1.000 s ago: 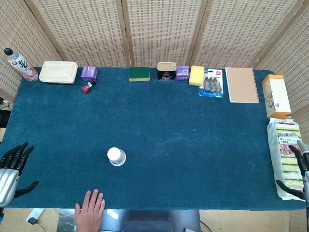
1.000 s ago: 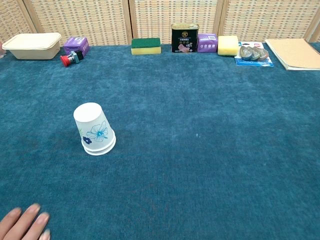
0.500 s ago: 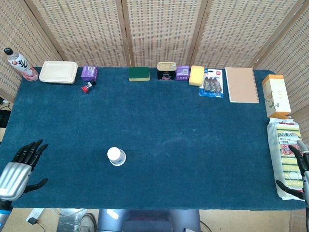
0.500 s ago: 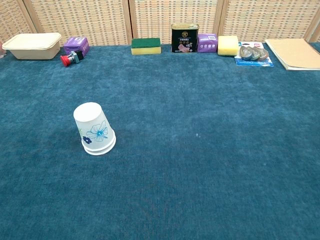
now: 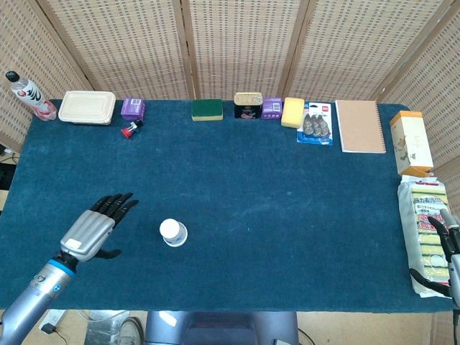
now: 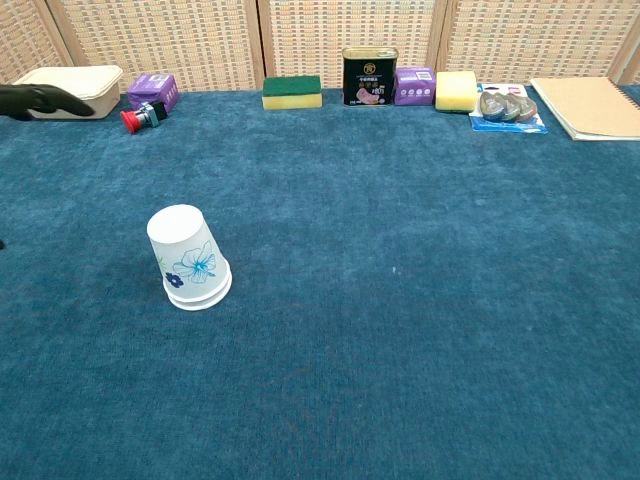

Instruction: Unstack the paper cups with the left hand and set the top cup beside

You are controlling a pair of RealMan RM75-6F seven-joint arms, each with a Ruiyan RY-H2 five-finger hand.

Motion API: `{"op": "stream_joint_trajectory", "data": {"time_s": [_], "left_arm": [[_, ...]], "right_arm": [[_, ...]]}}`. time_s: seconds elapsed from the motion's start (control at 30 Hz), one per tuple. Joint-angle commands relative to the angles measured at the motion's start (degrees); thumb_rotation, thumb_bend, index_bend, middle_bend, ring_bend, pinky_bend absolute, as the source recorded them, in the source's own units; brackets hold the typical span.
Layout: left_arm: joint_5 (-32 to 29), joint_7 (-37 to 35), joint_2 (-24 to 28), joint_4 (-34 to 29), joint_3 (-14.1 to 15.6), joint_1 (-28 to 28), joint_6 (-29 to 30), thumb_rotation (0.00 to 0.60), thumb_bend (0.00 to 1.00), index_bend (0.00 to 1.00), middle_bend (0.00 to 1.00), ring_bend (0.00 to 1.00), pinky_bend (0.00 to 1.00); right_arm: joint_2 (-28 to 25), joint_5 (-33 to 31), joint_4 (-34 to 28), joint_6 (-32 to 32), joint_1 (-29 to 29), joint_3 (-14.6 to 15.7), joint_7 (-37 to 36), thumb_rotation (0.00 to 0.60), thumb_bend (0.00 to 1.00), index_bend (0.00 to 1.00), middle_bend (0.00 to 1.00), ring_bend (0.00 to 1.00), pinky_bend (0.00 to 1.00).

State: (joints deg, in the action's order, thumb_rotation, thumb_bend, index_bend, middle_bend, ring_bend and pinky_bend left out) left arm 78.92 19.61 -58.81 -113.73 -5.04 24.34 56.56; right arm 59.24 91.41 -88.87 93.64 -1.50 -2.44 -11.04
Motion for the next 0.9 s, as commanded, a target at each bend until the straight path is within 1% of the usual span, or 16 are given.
{"op": "stream_joint_trajectory", "data": {"time_s": [0.03,0.17,0.33,0.5,0.7,0.9], "left_arm": [[-7.39,6.03,-3.3,-1.74,-2.7,5.11,-3.6,0.6,0.13,0.0,0.0,0.0,0.08],[-13.36,11.34,-5.96,-1.93,-2.86,7.99,-4.13,0.6,0.13,0.0,0.0,0.0,0.07],[-21.06,18.95,-10.0,-1.8,-2.16,11.41,-2.37,0.6,0.14,0.0,0.0,0.0,0.07],[-28.01,23.93,-13.28,-1.72,-2.12,14.92,-0.48,0.6,0.17,0.0,0.0,0.0,0.07],[-33.75,28.3,-16.28,-1.95,-1.49,18.3,2.57,0.6,0.19,0.09,0.0,0.0,0.08],[-36.81,32.1,-18.61,-2.17,-0.02,19.99,6.95,0.6,0.23,0.19,0.0,0.0,0.08]], "right_arm": [[-0.08,-0.22,-0.08,-0.04,-0.01,-0.08,-0.37,0.6,0.0,0.09,0.0,0.0,0.0],[-0.25,-0.44,-0.06,-0.03,-0.05,-0.17,-0.92,0.6,0.01,0.09,0.0,0.0,0.0],[-0.37,-0.2,0.19,-0.05,0.01,-0.11,-1.78,0.6,0.01,0.09,0.0,0.0,0.0],[-0.55,-0.12,0.32,0.22,-0.12,-0.09,-2.64,0.6,0.01,0.09,0.0,0.0,0.0],[-0.85,-0.43,0.48,0.5,-0.27,-0.28,-3.79,0.6,0.01,0.09,0.0,0.0,0.0],[-1.28,-0.12,0.6,0.23,-0.18,-0.07,-5.43,0.6,0.01,0.09,0.0,0.0,0.0]]}}
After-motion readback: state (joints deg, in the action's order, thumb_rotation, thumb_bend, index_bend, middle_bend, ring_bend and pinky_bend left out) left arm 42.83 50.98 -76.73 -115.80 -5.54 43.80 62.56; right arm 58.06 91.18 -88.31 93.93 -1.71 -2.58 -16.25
